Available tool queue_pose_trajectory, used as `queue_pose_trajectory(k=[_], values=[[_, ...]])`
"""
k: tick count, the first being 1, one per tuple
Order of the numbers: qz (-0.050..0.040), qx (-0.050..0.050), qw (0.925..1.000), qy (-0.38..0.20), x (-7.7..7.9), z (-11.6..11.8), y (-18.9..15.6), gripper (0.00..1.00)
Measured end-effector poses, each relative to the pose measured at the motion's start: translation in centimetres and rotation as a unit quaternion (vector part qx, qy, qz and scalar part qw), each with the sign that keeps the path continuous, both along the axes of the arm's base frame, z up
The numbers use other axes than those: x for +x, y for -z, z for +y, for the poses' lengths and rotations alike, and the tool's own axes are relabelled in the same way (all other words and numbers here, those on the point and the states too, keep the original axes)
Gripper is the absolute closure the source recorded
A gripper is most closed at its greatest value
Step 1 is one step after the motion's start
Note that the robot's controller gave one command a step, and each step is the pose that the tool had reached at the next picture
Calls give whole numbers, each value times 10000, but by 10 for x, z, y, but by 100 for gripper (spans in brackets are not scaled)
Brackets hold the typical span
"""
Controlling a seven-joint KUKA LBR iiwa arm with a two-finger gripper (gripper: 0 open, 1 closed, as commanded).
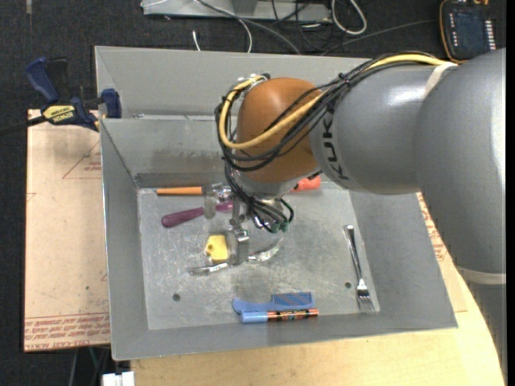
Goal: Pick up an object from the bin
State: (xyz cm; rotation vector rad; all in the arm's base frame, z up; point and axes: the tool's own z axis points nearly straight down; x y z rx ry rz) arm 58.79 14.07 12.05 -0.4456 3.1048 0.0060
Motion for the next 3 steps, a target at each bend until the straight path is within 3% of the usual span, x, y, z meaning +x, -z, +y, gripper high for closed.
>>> queue_pose_trajectory(k=[1, 2, 3], values=[[43, -13, 9985, -536, 23, -18, 21, 0], [-1, 14, 9995, 309, -7, -15, 50, 0], [-32, 6, 9879, -1550, 8, -5, 48, 100]])
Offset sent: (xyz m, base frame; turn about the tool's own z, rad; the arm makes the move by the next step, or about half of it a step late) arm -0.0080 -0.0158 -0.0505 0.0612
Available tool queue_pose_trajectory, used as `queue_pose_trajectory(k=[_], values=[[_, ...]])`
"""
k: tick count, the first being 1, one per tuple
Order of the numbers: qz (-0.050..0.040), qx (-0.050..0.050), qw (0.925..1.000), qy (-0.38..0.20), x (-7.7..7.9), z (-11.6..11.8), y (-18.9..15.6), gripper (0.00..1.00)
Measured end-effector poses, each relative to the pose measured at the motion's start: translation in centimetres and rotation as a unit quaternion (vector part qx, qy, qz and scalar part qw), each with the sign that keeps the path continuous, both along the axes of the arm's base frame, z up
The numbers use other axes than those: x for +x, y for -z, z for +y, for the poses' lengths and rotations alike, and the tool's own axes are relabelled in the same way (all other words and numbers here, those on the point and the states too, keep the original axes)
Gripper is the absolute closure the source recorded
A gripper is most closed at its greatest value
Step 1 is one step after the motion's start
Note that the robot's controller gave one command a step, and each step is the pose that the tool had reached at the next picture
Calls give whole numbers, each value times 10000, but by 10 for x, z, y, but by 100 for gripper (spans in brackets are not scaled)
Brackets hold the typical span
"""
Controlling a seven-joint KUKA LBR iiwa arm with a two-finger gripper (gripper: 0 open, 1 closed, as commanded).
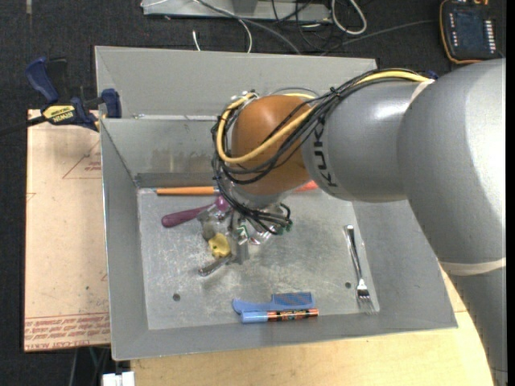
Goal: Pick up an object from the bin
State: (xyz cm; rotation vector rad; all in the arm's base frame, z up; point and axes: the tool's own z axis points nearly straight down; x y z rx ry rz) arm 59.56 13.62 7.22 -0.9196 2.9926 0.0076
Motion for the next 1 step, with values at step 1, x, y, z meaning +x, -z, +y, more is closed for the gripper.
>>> queue_pose_trajectory(k=[1], values=[[0, 0, 10000, -1, 0, 0, 0, 100]])
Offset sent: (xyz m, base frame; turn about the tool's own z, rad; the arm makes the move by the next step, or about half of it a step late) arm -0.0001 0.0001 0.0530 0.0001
